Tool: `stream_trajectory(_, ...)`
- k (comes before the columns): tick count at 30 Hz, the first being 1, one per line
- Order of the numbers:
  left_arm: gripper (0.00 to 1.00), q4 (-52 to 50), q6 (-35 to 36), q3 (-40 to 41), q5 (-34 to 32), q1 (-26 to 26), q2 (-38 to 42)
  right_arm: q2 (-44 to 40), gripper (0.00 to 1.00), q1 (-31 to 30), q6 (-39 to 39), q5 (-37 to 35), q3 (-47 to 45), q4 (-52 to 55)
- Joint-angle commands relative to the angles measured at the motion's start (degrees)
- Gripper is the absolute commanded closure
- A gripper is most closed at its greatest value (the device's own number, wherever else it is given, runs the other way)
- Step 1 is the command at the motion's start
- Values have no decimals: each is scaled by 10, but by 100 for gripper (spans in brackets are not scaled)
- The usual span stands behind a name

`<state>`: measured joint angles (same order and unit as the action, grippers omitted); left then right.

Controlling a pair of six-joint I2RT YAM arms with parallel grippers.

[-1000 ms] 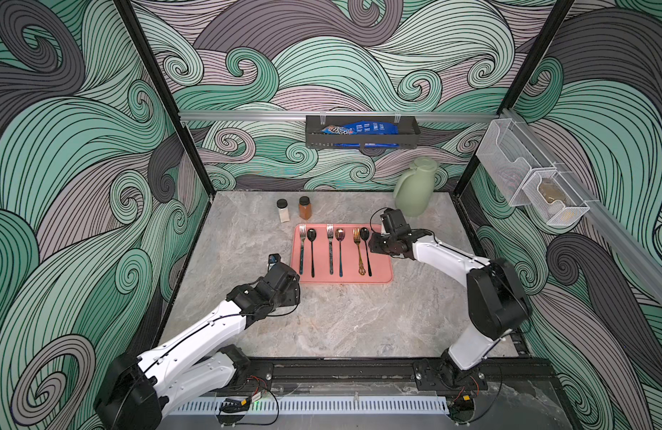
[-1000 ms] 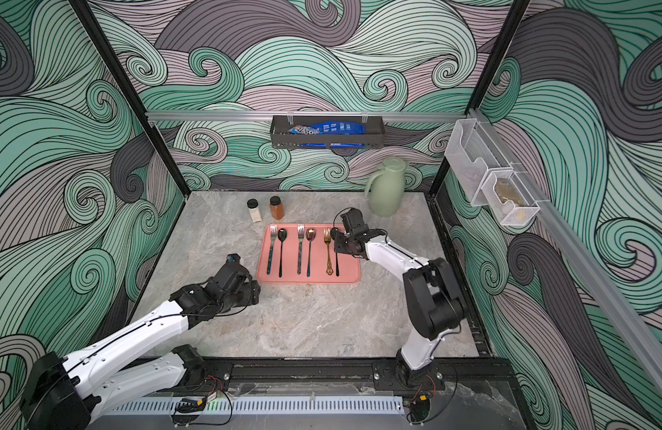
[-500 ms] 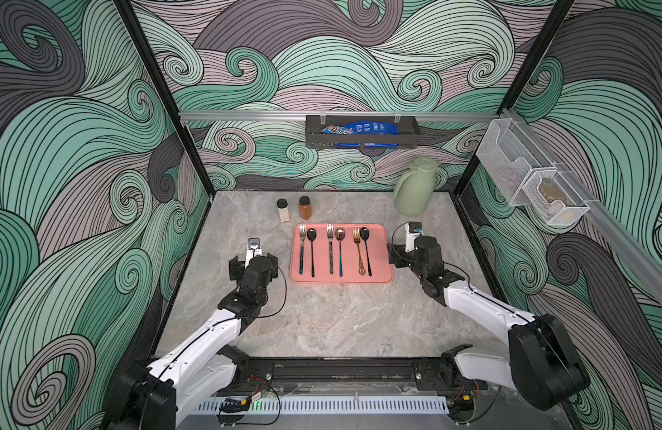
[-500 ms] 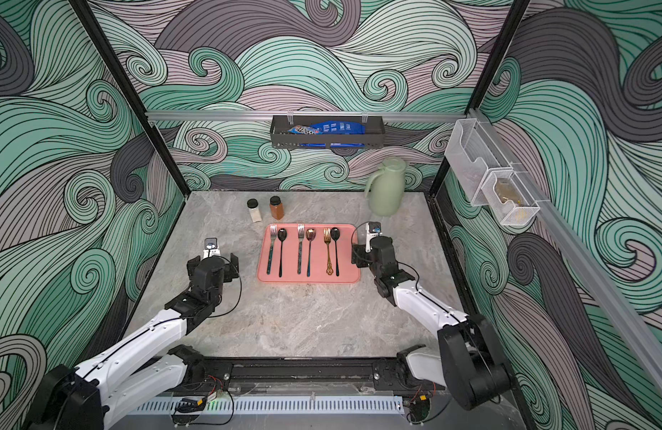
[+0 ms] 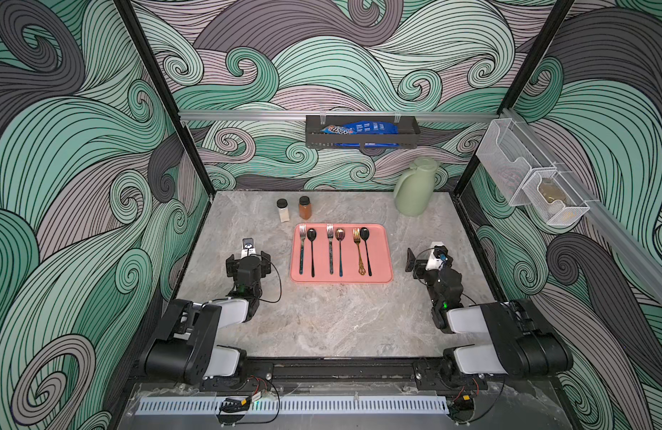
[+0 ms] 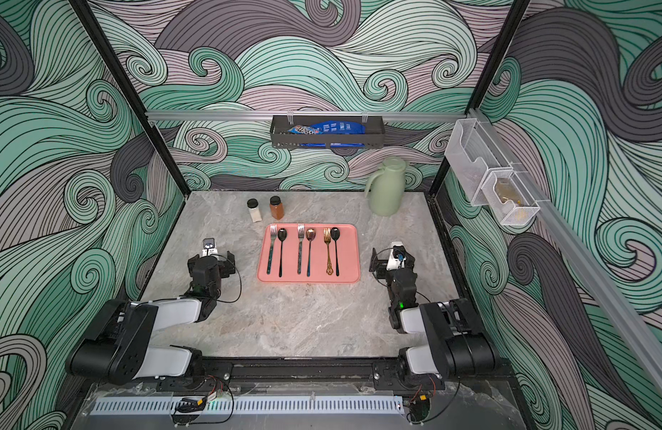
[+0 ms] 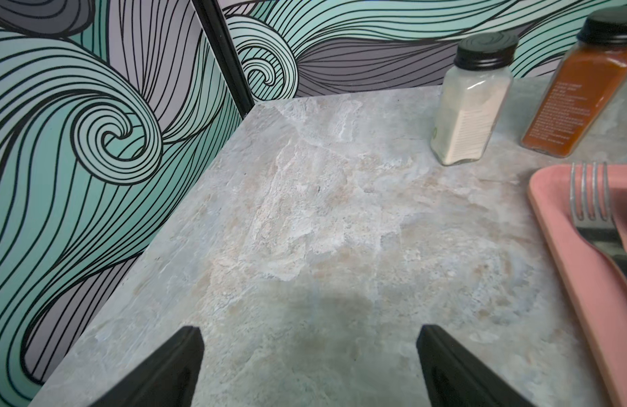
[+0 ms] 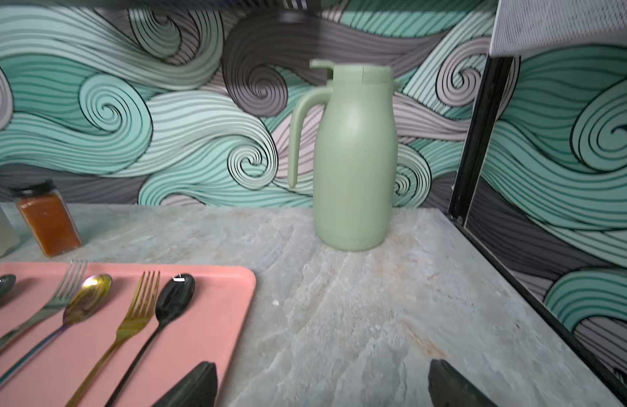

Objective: Set the spoon and fork side by side
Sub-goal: Reset both arms

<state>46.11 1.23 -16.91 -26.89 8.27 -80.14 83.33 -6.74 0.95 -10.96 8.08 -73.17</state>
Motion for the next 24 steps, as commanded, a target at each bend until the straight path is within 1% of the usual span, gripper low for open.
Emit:
stream_trajectory(1,1,79,0,-13,60,-25,-35,83,1,16,-11,42,-20,-193)
stream_trajectory(2,1,100,-3,-10,66,-30,-50,83,1,12,-16,31,-23,-219)
stream_trajectory(3,1,118,-4,-9,72,-35,-64,58,1,9,-12,20,-17,-171)
stream_trajectory(4,1,123,-5,-14,84,-38,-82,37,1,9,-3,15,3,-91)
stream_trajectory(5,1,119,-7,-20,87,-39,-96,34,1,10,-1,10,23,-44)
stream_trajectory(6,1,129,3,-28,95,-40,-110,43,1,10,2,1,45,-18)
stream_trajectory(7,1,111,7,-40,105,-40,-106,57,1,10,4,-4,54,-11)
stream_trajectory(9,1,19,-5,-70,98,-40,-93,67,1,9,-8,7,10,-103)
stream_trajectory(10,1,5,-8,-73,98,-41,-88,78,1,9,-14,13,-8,-164)
stream_trajectory(11,1,2,-7,-74,98,-41,-89,80,1,6,-18,16,-15,-190)
stream_trajectory(12,1,12,-6,-73,99,-41,-92,73,1,4,-18,15,-14,-182)
stream_trajectory(15,1,79,8,-55,103,-41,-110,74,1,-2,-24,3,35,-90)
stream_trajectory(16,1,71,7,-56,105,-41,-106,70,1,-2,-19,1,38,-70)
stream_trajectory(18,1,54,4,-60,105,-41,-102,76,1,-1,-18,4,38,-81)
stream_trajectory(21,1,77,11,-54,108,-40,-108,75,1,0,-18,6,37,-82)
stream_trajectory(24,1,88,19,-48,125,-40,-106,74,1,0,-20,5,33,-89)
